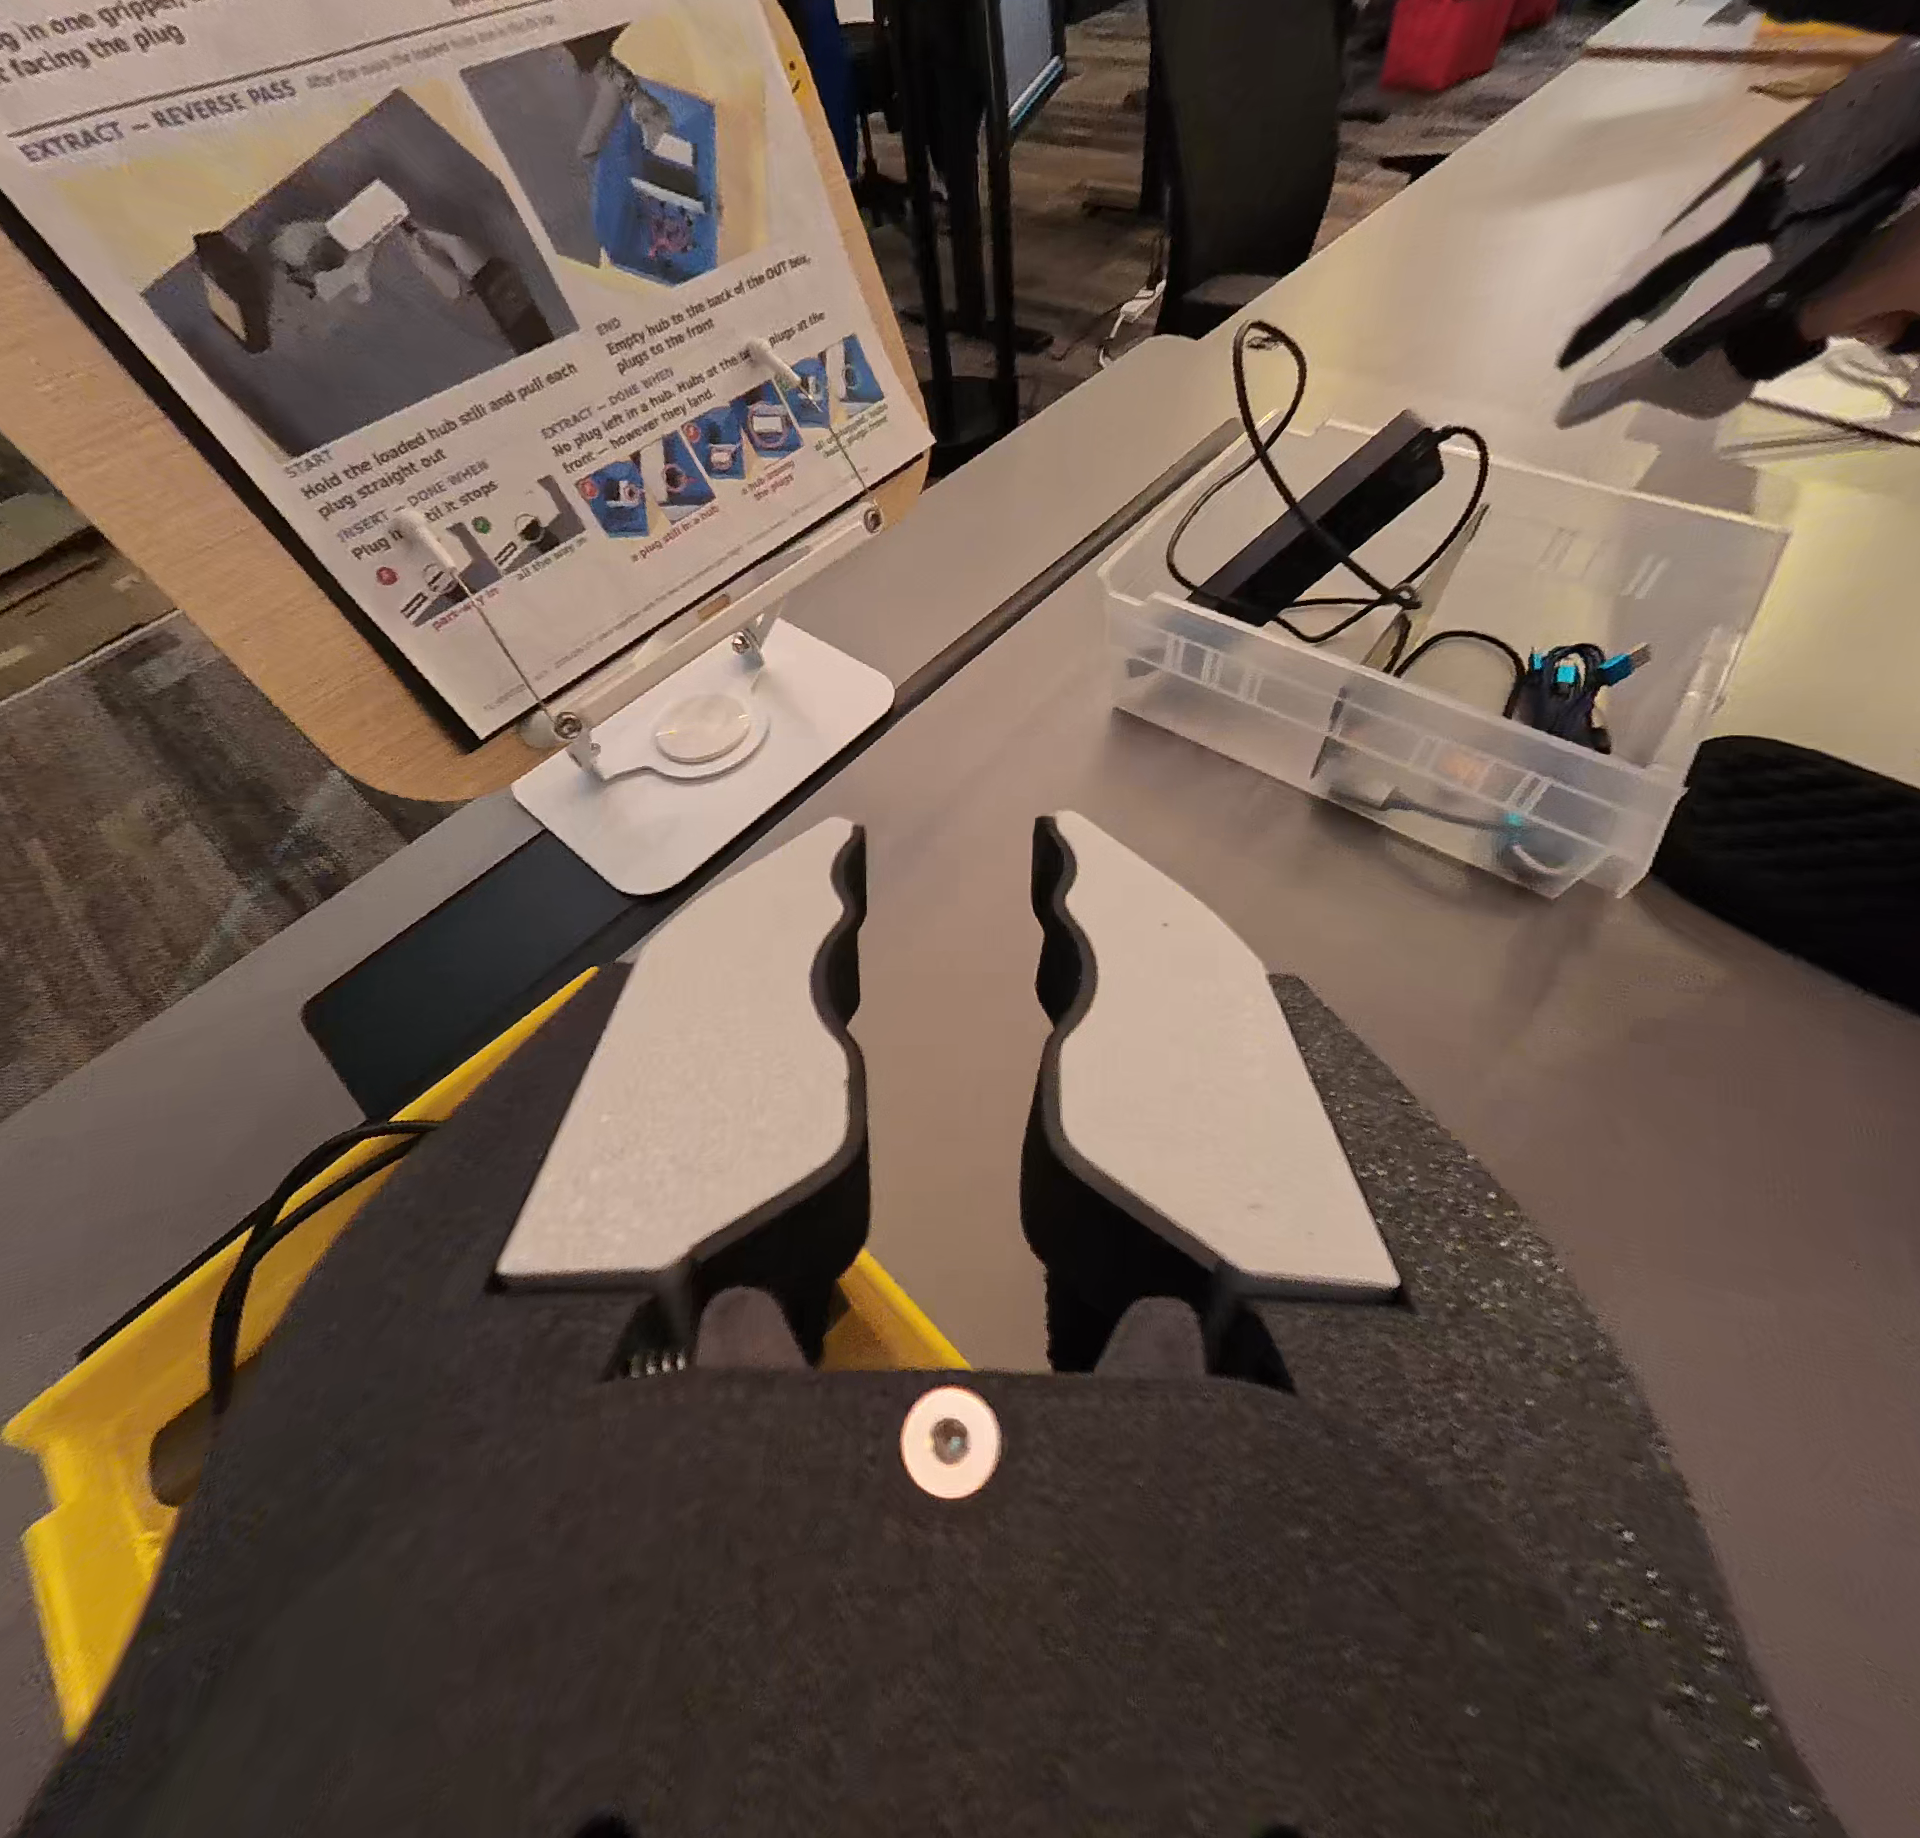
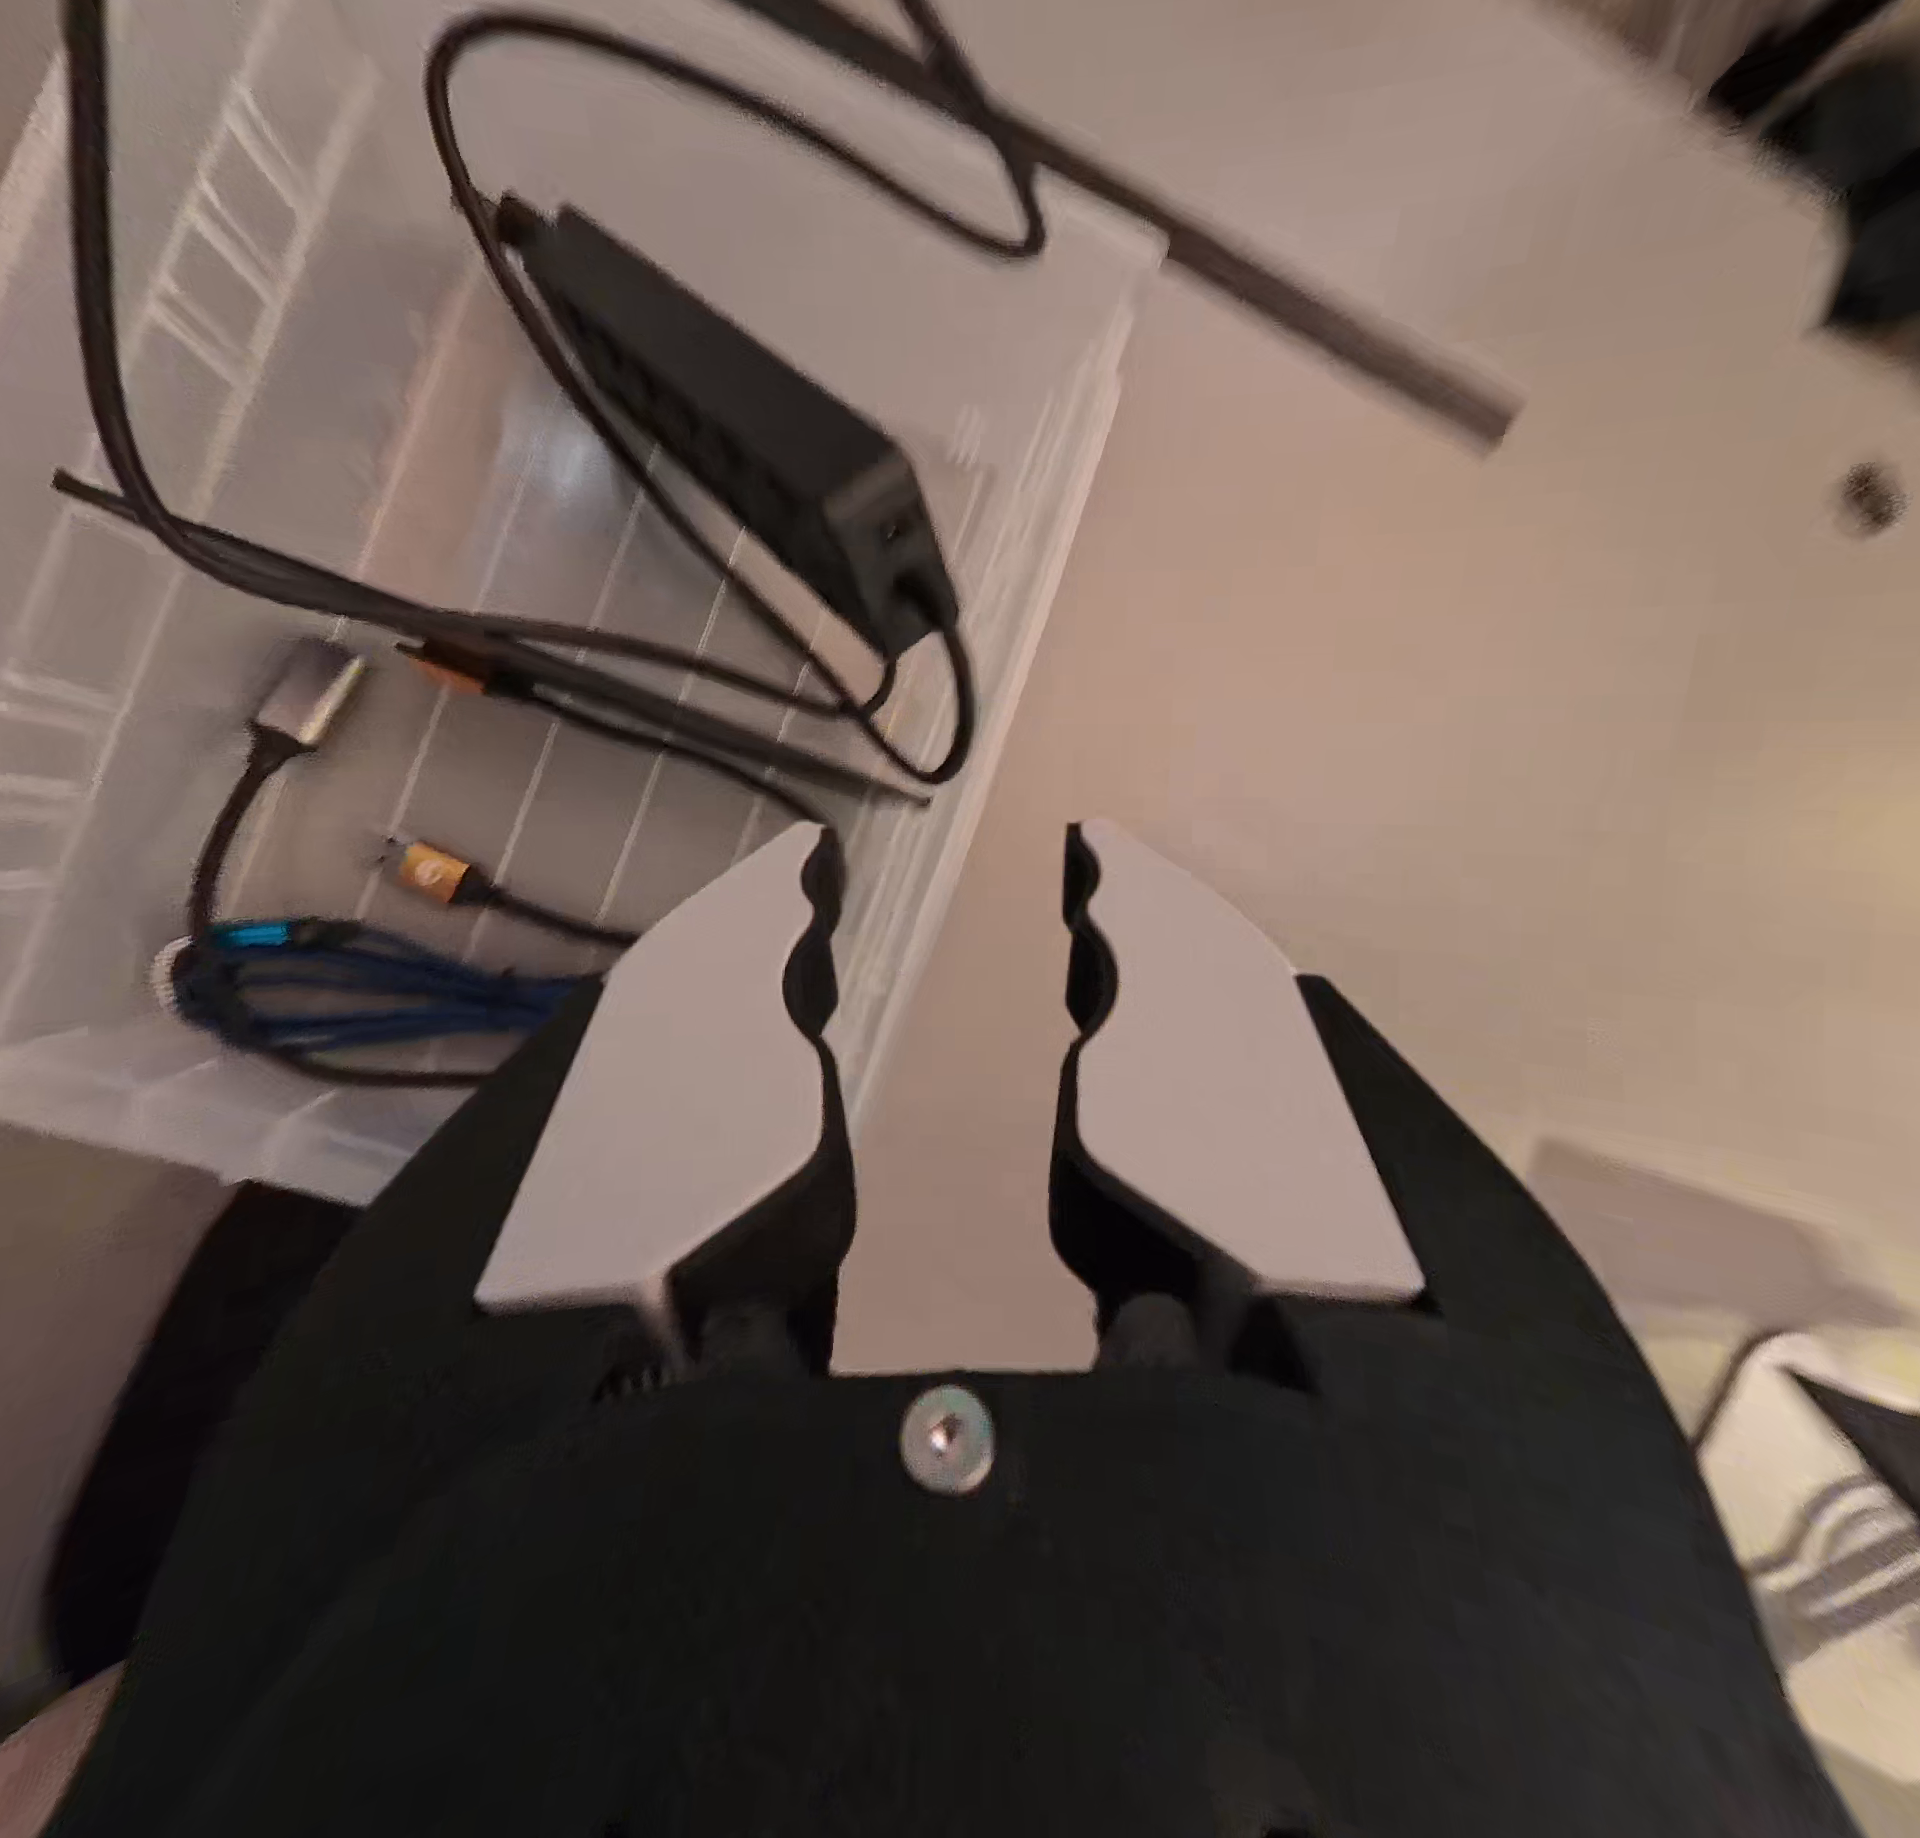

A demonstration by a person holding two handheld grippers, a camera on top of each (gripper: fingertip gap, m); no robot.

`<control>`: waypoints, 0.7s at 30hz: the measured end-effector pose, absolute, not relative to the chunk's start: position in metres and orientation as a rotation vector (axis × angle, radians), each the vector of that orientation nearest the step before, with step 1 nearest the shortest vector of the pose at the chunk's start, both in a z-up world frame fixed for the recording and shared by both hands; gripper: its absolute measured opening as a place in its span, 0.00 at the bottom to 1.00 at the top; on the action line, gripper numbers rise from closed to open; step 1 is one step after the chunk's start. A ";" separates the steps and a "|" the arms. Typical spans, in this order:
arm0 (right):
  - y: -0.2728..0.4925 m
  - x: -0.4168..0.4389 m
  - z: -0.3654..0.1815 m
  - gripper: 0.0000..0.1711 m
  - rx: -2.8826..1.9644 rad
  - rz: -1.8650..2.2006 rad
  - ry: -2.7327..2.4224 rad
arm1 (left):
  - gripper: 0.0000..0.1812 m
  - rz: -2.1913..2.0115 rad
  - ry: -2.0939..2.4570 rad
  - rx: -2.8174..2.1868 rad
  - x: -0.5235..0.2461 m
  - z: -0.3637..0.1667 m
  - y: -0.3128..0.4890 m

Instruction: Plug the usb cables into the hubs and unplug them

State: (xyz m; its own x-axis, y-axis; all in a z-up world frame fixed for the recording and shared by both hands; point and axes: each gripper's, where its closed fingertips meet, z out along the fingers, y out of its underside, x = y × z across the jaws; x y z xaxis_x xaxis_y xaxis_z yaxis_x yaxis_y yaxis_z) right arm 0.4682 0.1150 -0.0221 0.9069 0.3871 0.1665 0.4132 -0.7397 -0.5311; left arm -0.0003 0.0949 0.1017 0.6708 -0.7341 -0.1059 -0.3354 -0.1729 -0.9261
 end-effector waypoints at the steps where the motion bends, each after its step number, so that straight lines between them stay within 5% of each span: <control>1: 0.111 0.465 -0.032 0.24 -2.536 -0.016 -0.545 | 0.16 -0.442 0.873 -1.770 0.002 0.101 0.094; 12: 0.107 0.480 -0.097 0.13 -2.811 0.059 -0.281 | 0.16 -0.428 0.917 -1.793 0.004 0.095 0.089; 14: 0.107 0.472 -0.103 0.04 -2.837 0.153 -0.302 | 0.15 -0.428 0.893 -1.801 0.000 0.095 0.091; 21: 0.120 0.479 -0.102 0.03 -2.804 0.309 -0.010 | 0.14 -0.385 0.883 -1.833 -0.006 0.089 0.093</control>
